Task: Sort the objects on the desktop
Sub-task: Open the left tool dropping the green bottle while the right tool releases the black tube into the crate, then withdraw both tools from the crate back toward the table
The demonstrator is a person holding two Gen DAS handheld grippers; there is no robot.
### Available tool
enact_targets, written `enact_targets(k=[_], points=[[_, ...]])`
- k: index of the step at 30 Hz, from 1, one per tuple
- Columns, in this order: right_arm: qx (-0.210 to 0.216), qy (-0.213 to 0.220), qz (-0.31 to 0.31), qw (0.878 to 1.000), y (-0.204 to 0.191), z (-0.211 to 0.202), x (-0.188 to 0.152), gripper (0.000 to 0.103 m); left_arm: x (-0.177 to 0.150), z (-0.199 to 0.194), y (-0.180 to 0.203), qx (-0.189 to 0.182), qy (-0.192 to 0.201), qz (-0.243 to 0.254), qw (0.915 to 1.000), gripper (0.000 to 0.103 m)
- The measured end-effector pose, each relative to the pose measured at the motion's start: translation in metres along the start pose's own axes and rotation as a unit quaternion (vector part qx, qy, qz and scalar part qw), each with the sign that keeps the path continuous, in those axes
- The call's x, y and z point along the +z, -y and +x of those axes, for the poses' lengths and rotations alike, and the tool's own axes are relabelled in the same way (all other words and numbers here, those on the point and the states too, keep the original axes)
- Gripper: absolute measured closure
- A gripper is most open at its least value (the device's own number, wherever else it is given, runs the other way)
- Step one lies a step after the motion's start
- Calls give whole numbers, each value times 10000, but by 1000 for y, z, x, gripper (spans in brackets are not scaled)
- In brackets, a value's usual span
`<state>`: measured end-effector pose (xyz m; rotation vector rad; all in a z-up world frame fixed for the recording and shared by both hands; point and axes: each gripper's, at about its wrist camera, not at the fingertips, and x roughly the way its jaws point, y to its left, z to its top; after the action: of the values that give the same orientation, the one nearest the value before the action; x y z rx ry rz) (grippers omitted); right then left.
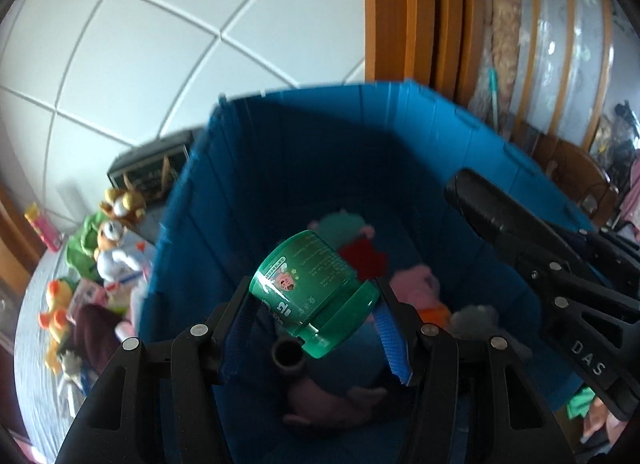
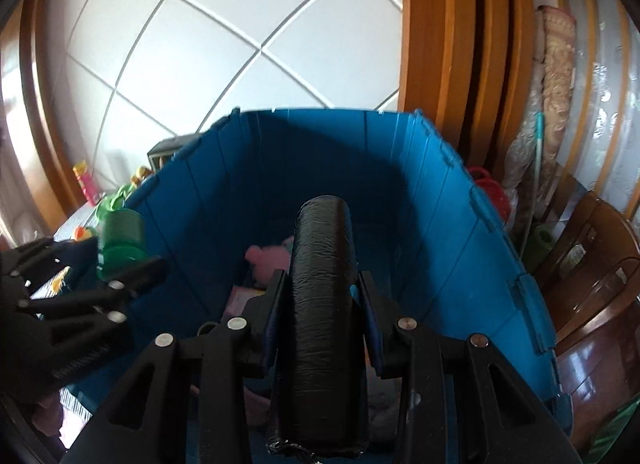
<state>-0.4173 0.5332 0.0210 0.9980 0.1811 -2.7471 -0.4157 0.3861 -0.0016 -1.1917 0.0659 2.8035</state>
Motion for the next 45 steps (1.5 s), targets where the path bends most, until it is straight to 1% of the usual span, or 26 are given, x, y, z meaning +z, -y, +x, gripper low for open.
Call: enact_targets(k=[6,9,12,13,15,17,19,28,32,33,34,36,37,39,40,41,42,45], points=[[175,-288,-95,9994,0,14,-10,69,-6,13,1,139,-256,-162,9994,47],[275,-395,-156,9987,-2,18,-15,69,-7,13,0,178,-281,-207,9992,46],[337,-401,-158,9985,-2,20,-16,69,-7,15,-5,179,-257,-259,9992,46],[357,-392,-162,9985,-2,20,-17,69,-7,15,-6,162,-245,-274,9992,44],[365,-376,-179,9985,-4,19,-16,69,-7,14,-7,129,-221,-304,9992,36],[380,-354,-189,9985,-4,19,-13,69,-6,11,-6,129,-152,-304,9993,25],[388,-328,-191,9985,-4,18,-12,69,-6,8,-6,138,-76,-304,9994,21],[336,-318,-128,9988,-2,20,-9,68,-4,8,-8,158,-87,-375,9991,17],[333,-184,-102,9992,-1,14,-6,67,-4,7,-8,152,-60,-393,9991,16],[312,-157,-100,9993,-1,12,-5,59,-4,6,-9,146,-49,-392,9991,16],[290,-130,-98,9994,0,11,-4,45,-4,5,-9,168,-33,-394,9991,15],[201,-74,-71,9997,1,8,-3,28,-4,3,-10,181,1,-405,9990,13],[185,-58,-42,9998,3,6,-3,24,-4,2,-11,151,31,-422,9990,12],[164,-31,4,9999,4,3,-3,20,-4,-3,-13,135,127,-464,9988,9],[149,-8,21,9999,4,1,-4,14,-4,-7,-14,164,195,-473,9986,7],[133,15,37,9999,3,-2,-4,9,-4,-10,-15,194,266,-482,9983,2],[117,38,54,9999,3,-4,-5,0,-4,-13,-16,224,337,-491,9980,0],[70,108,105,9999,1,-11,-6,0,-5,-23,-21,316,490,-526,9969,0]])
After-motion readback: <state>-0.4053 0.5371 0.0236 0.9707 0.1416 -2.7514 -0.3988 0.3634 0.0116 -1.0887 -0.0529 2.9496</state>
